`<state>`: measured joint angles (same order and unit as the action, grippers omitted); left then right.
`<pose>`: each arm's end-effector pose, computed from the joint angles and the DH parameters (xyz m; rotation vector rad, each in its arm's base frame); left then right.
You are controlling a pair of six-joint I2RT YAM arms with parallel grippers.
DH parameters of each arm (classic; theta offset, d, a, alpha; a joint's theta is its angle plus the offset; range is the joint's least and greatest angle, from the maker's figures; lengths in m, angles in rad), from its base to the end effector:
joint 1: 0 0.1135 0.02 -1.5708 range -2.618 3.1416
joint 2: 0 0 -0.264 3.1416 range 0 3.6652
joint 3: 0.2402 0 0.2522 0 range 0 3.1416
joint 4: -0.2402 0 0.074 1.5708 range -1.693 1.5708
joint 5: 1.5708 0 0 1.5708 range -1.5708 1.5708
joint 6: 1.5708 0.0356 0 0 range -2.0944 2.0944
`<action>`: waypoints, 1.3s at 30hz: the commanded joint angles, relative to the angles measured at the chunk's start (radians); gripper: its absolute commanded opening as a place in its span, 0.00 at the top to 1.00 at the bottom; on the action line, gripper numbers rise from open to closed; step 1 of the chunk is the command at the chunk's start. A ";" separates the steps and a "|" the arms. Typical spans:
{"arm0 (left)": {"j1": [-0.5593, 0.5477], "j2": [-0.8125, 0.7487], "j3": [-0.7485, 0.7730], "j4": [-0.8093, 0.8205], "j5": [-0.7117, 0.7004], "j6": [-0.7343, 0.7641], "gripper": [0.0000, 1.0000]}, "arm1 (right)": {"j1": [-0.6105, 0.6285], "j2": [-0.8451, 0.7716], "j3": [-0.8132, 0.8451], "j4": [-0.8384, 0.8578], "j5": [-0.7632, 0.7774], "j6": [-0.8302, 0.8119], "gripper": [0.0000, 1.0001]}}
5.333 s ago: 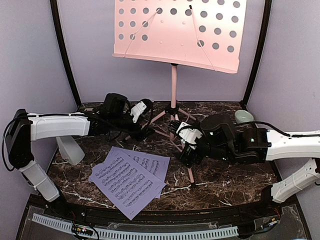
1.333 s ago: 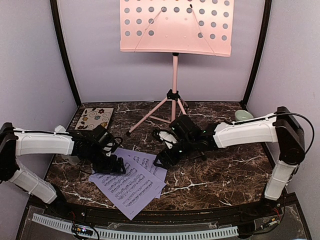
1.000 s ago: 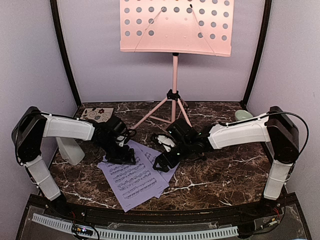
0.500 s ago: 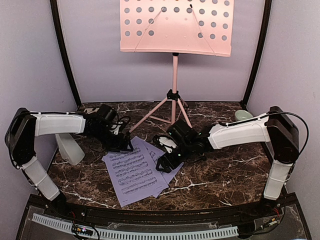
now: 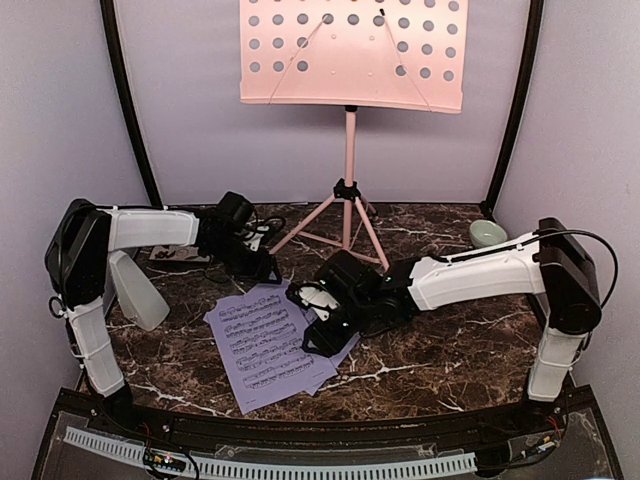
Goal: Set up the instrument practice props
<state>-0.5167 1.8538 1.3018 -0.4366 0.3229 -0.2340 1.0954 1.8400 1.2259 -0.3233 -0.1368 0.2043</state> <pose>0.3361 -0.2040 0.1996 0.4981 2.5885 -0.6882 0.1740 0.3487 0.1878 -1.1906 2.3556 0.6672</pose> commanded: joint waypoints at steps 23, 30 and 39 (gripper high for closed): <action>0.001 -0.185 -0.386 0.028 -0.056 -0.003 0.63 | -0.056 0.064 -0.005 -0.079 0.179 -0.013 0.82; -0.007 -0.403 -0.496 0.024 0.063 -0.028 0.60 | -0.111 0.139 0.162 -0.108 0.210 -0.087 0.81; 0.000 -0.138 -0.167 -0.057 0.005 0.113 0.35 | -0.041 -0.003 0.140 -0.095 0.105 -0.044 0.75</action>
<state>-0.5213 1.5478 0.9794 -0.4297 0.3458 -0.2016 1.0050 1.9278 1.4342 -0.4400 0.0330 0.1314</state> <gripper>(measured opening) 0.630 0.245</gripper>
